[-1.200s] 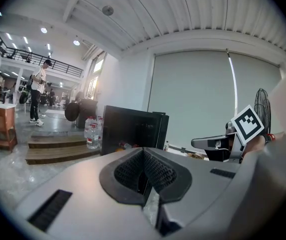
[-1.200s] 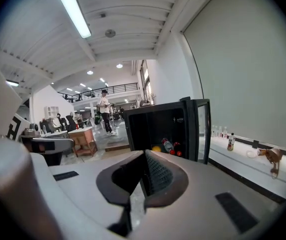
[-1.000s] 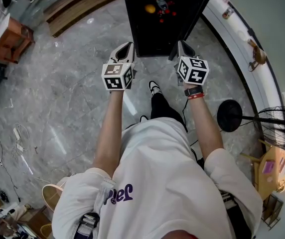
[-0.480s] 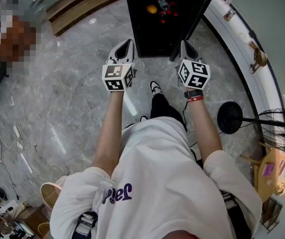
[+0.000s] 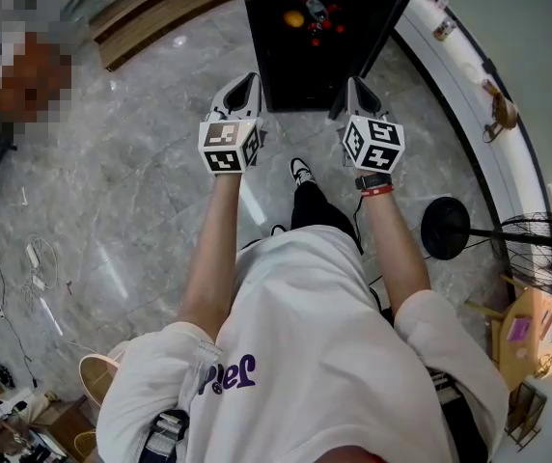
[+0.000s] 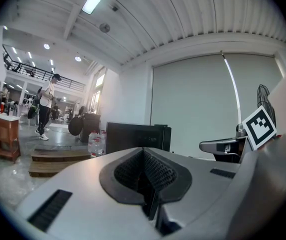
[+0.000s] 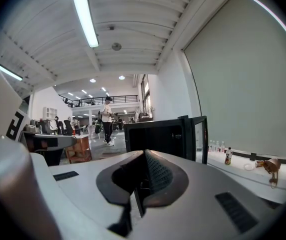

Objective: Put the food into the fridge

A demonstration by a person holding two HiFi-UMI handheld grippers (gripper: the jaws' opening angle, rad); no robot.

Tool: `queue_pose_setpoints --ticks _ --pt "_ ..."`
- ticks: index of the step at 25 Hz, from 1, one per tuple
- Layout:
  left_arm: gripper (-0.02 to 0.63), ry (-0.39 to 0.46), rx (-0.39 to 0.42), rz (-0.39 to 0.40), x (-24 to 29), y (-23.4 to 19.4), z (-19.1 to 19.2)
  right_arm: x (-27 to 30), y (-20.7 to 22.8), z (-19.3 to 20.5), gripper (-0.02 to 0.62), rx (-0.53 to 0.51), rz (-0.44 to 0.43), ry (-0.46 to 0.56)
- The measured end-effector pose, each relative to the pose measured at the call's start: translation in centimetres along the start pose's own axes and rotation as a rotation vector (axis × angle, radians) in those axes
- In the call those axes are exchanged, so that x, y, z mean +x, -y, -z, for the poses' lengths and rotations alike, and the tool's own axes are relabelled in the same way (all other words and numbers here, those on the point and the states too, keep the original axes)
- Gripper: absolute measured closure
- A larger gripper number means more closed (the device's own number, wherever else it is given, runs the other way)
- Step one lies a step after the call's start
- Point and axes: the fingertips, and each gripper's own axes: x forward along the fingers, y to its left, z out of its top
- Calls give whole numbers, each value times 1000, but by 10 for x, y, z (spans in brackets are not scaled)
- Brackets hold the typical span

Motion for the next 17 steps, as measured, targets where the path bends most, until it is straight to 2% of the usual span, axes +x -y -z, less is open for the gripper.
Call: queue_pose_setpoints --ticks 9,17 --pt "588 -16 -37 6 11 -9 16 16 -3 10 580 -2 -21 -23" --pt "588 -80 -60 0 58 -41 43 83 7 31 581 6 -46 -65"
